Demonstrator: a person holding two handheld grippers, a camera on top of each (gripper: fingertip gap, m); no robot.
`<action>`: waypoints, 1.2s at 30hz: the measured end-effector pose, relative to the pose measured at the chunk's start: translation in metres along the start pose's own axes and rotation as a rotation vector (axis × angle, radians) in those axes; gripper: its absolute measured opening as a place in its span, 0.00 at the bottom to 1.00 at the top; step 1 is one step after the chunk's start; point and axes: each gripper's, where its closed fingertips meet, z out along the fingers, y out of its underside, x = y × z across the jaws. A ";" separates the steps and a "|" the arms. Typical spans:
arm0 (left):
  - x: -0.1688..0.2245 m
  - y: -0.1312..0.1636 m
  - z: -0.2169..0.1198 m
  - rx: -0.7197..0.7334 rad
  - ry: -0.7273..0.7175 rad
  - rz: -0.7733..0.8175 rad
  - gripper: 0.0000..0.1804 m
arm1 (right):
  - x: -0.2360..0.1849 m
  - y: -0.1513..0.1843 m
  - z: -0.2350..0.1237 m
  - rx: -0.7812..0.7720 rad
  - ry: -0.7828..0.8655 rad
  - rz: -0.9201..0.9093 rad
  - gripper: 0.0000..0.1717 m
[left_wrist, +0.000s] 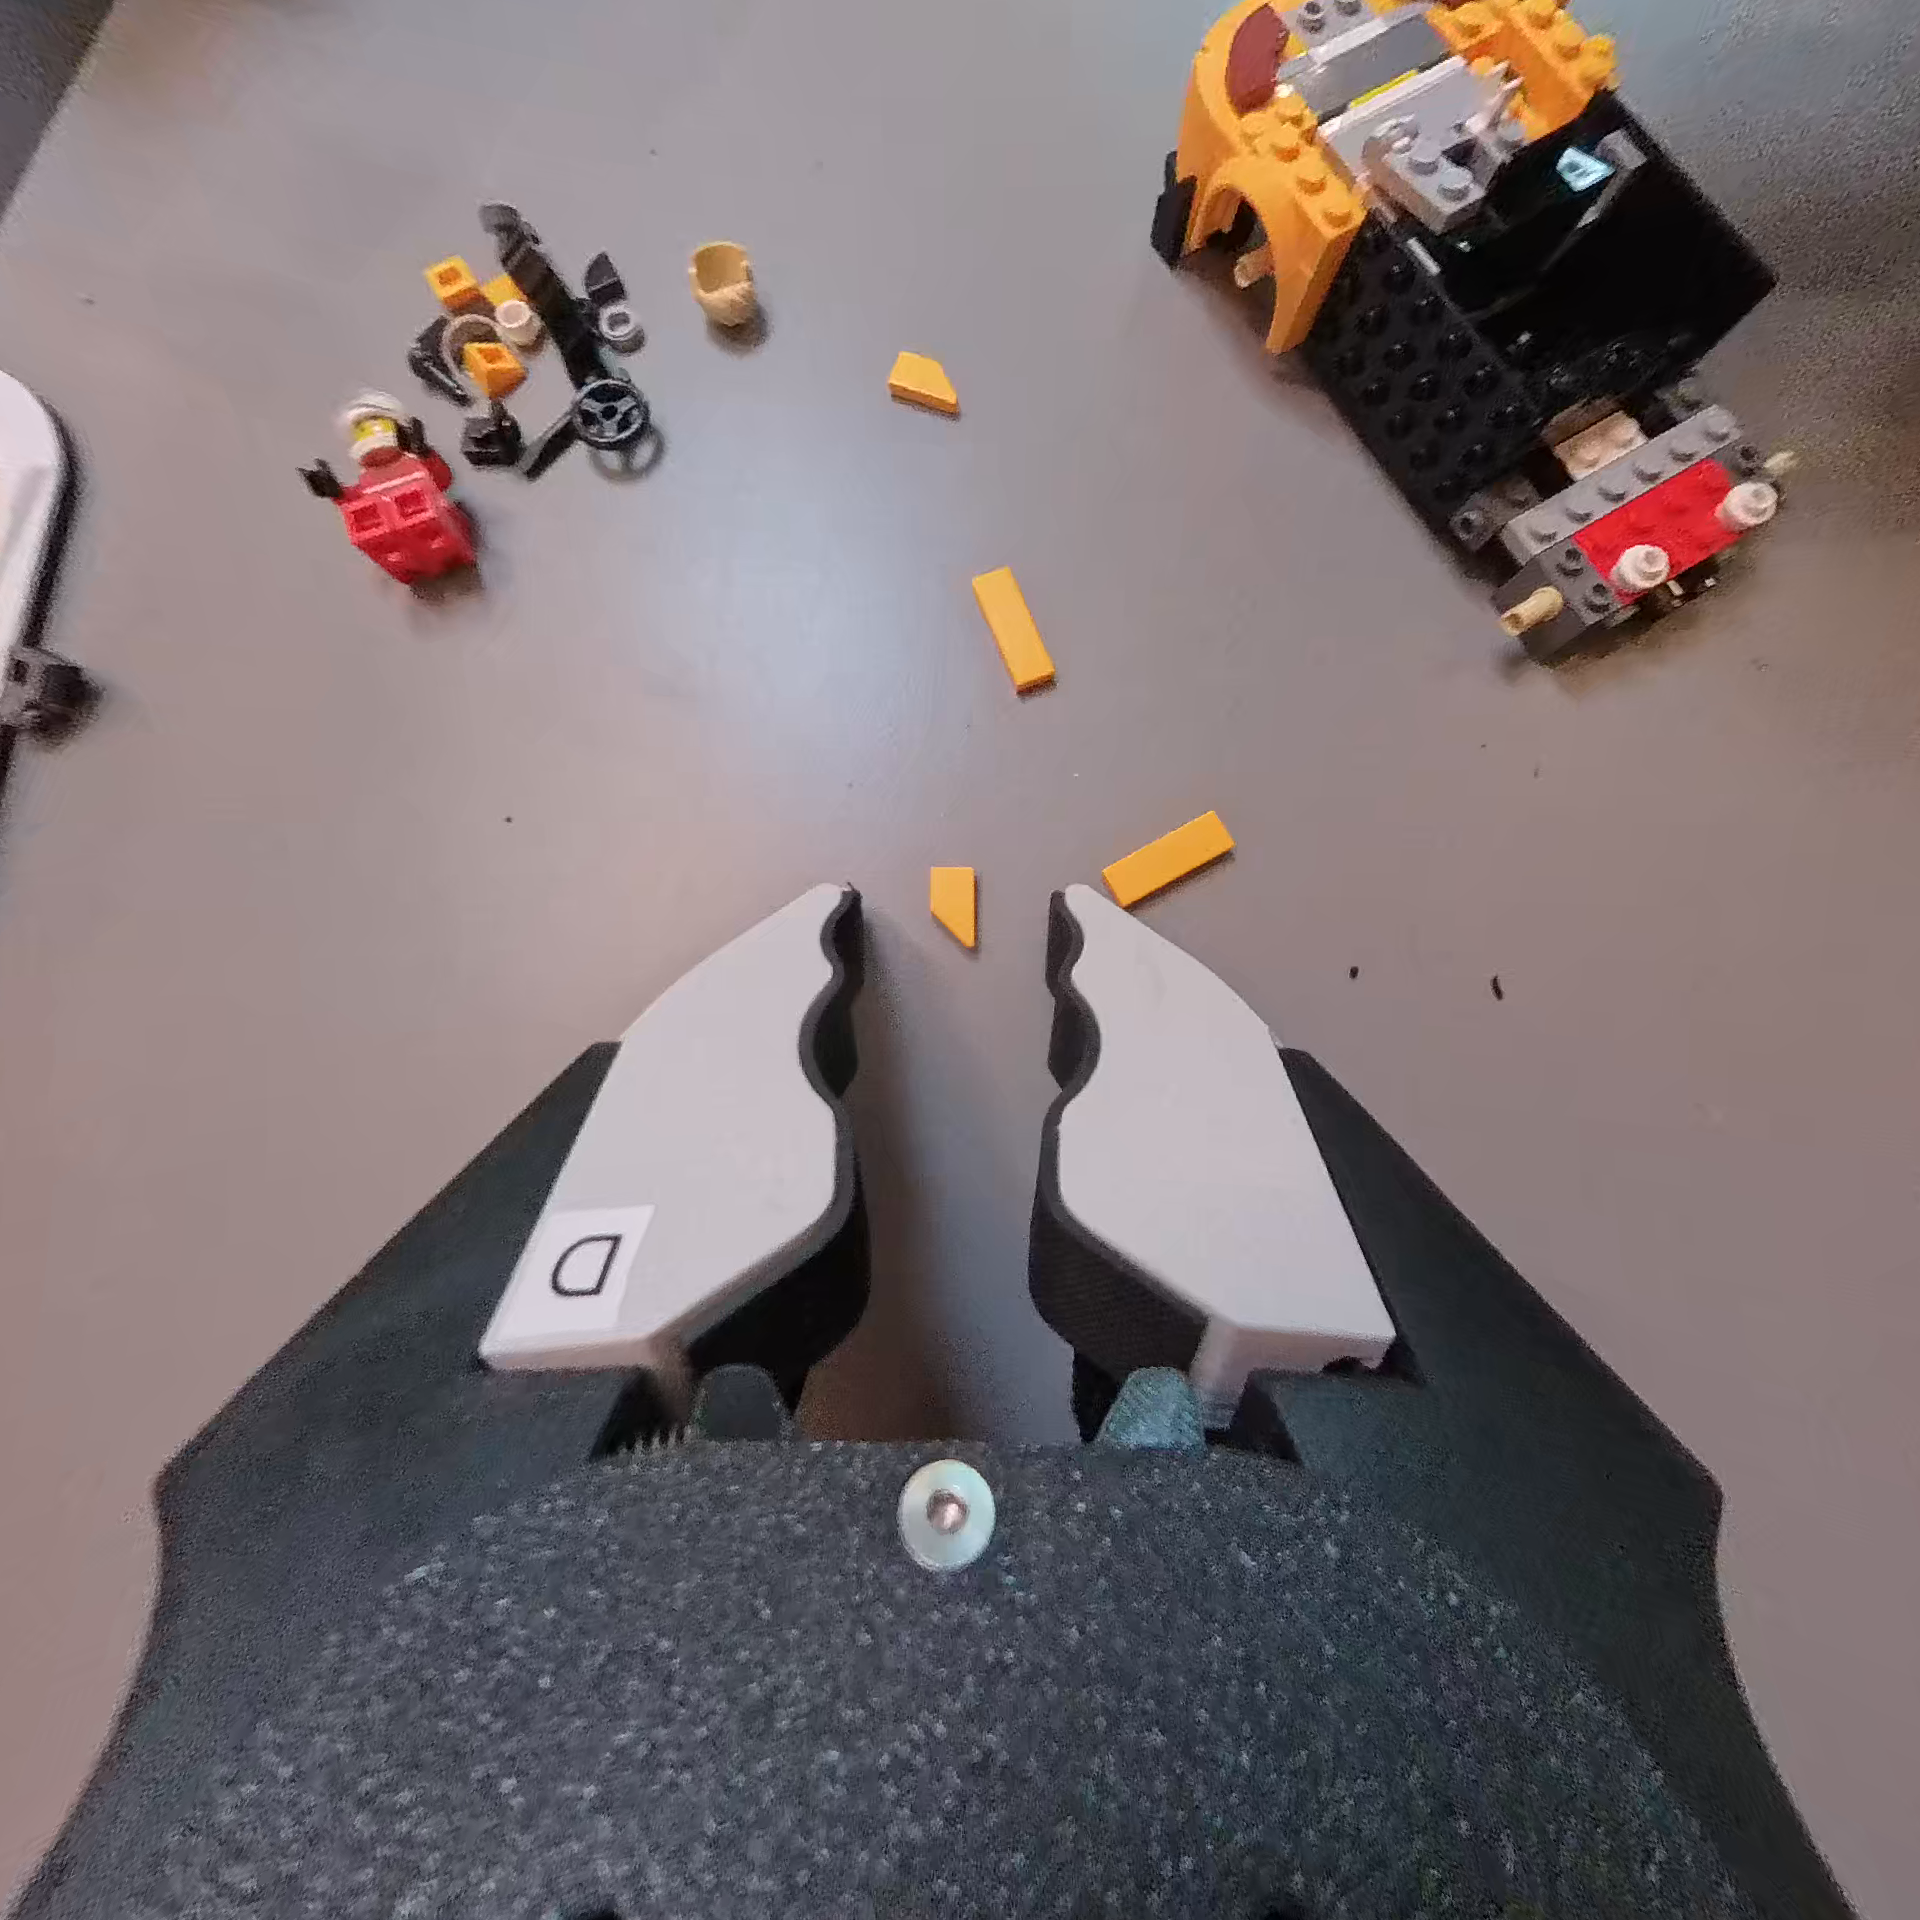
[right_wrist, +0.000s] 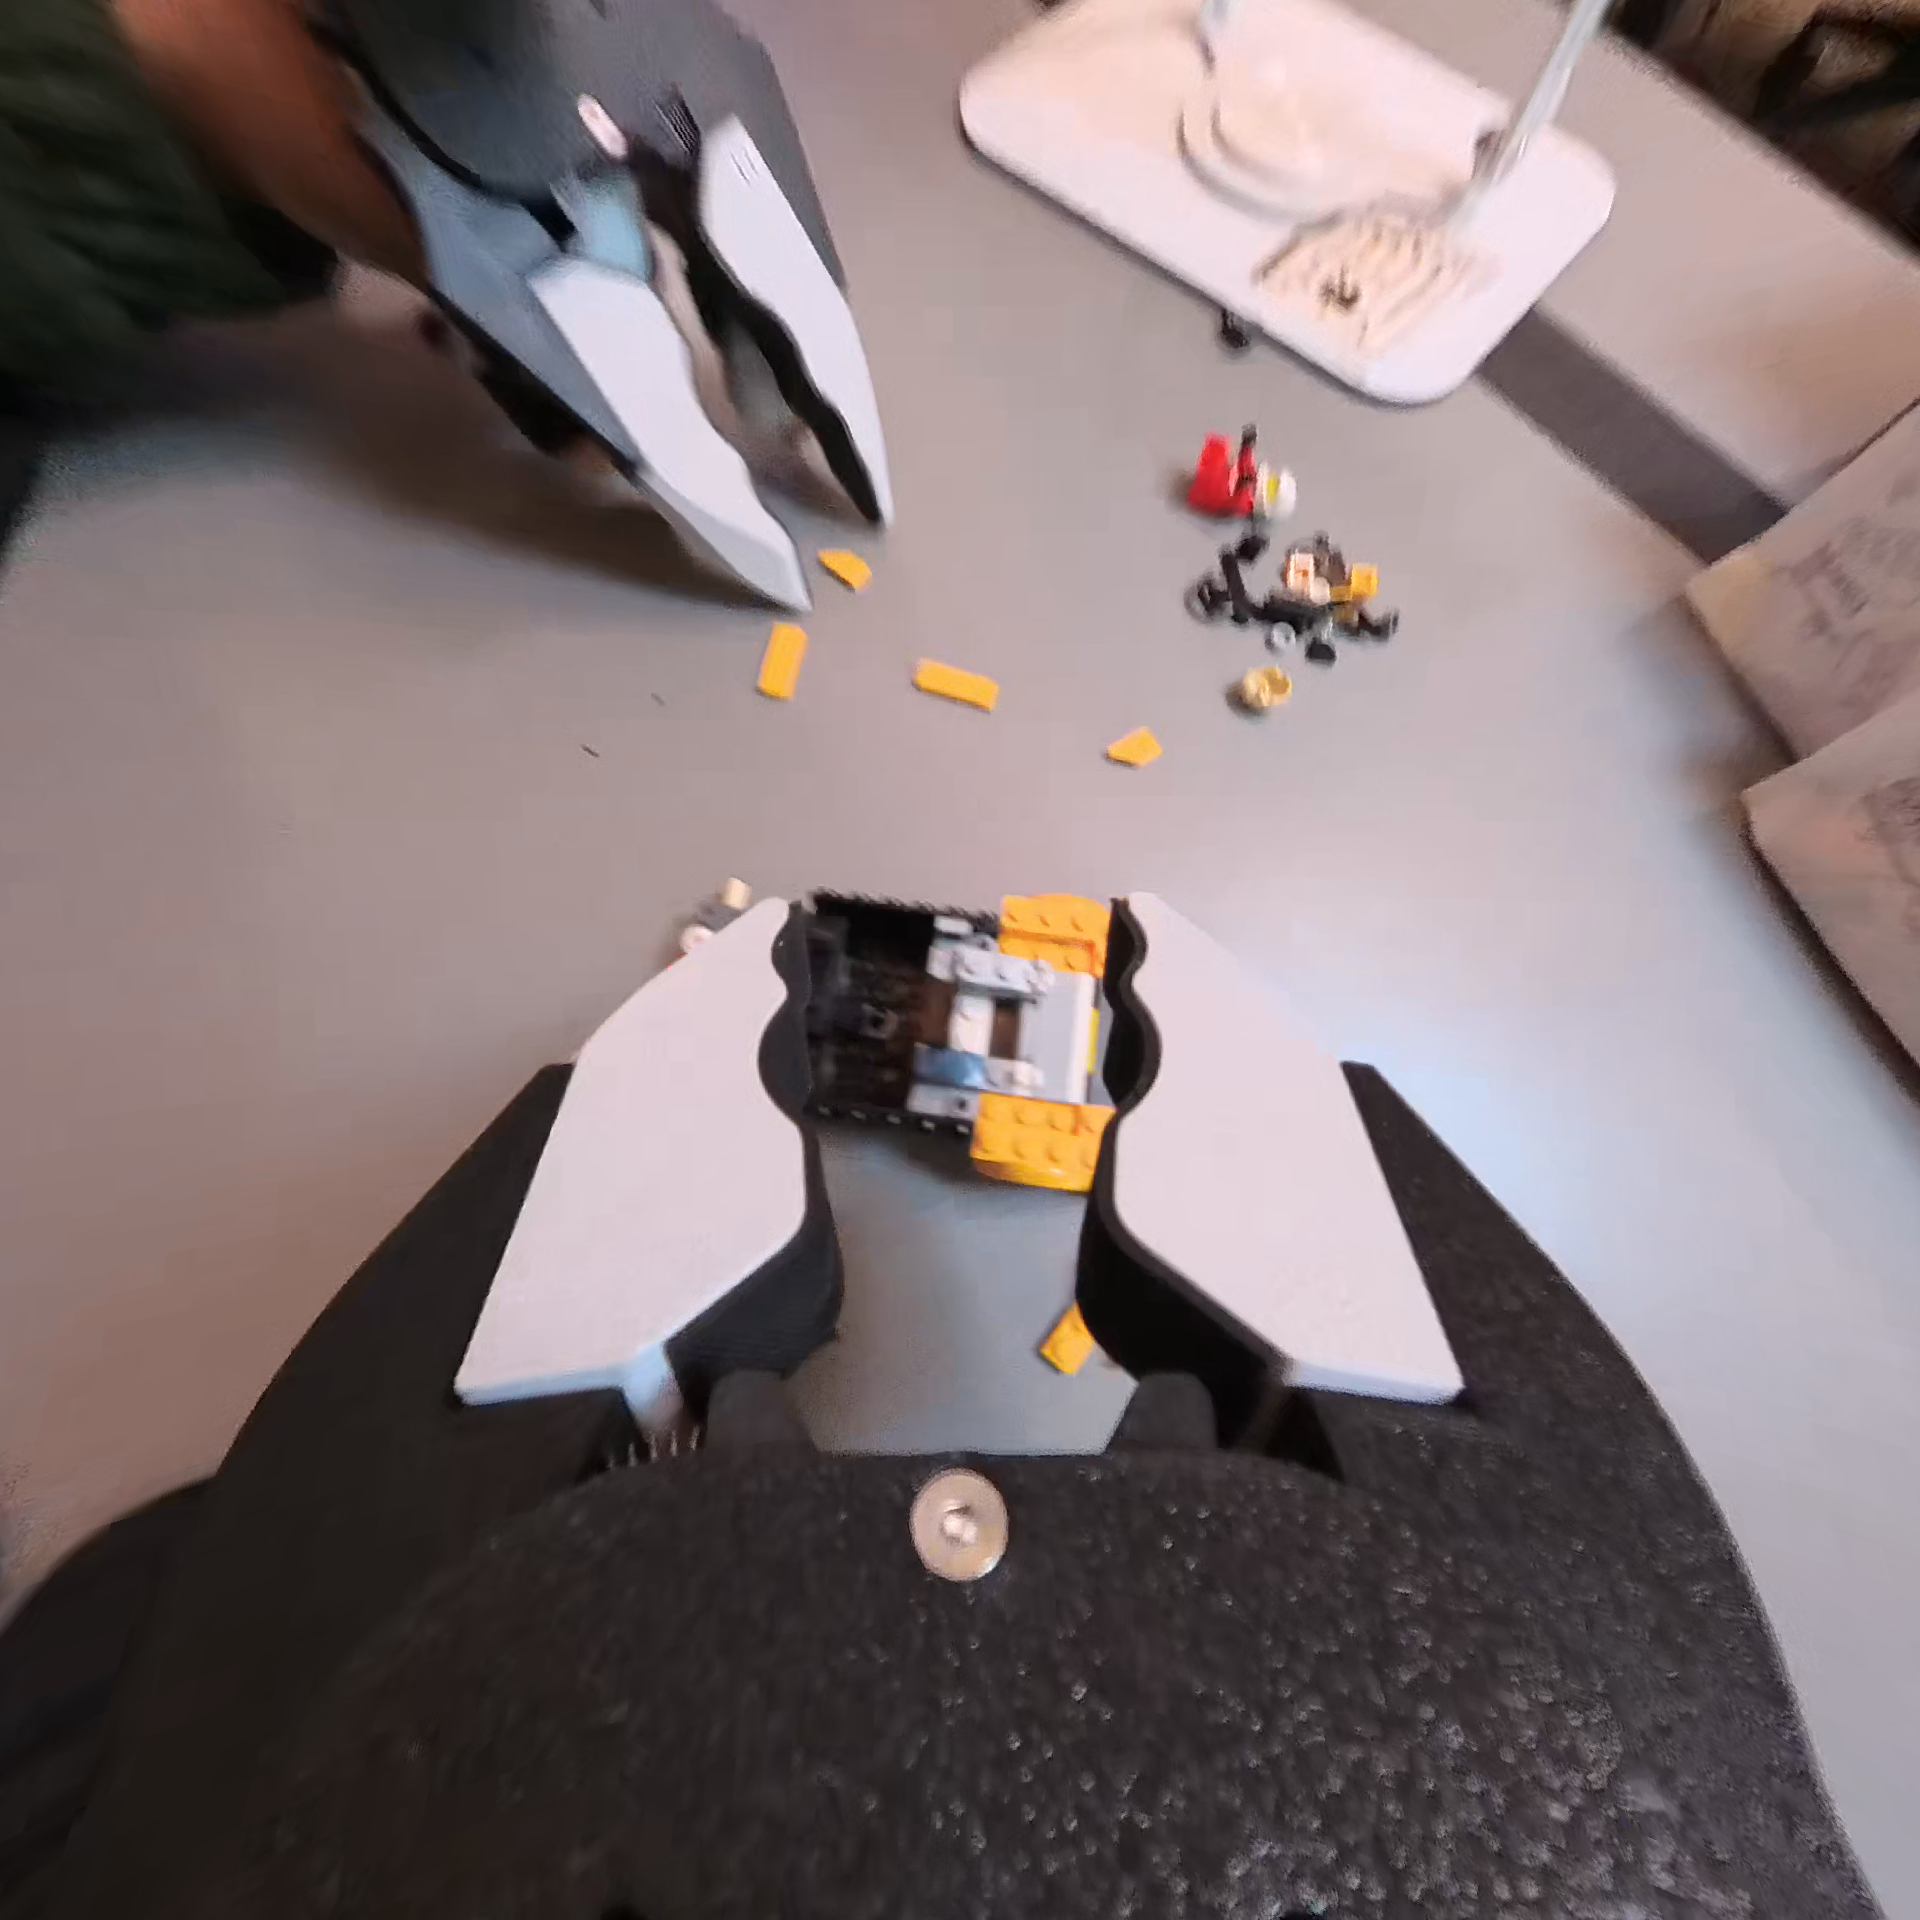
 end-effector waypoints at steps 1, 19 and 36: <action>0.001 0.000 0.001 -0.003 0.024 -0.018 0.16 | -0.009 -0.008 -0.006 0.044 -0.008 0.005 0.31; -0.041 0.092 -0.117 -0.289 -0.352 -0.252 0.10 | -0.021 -0.021 0.005 0.338 -0.042 0.140 0.27; -0.032 0.081 -0.098 -0.458 -0.315 -0.020 0.22 | -0.008 -0.016 -0.003 0.371 0.004 0.155 0.25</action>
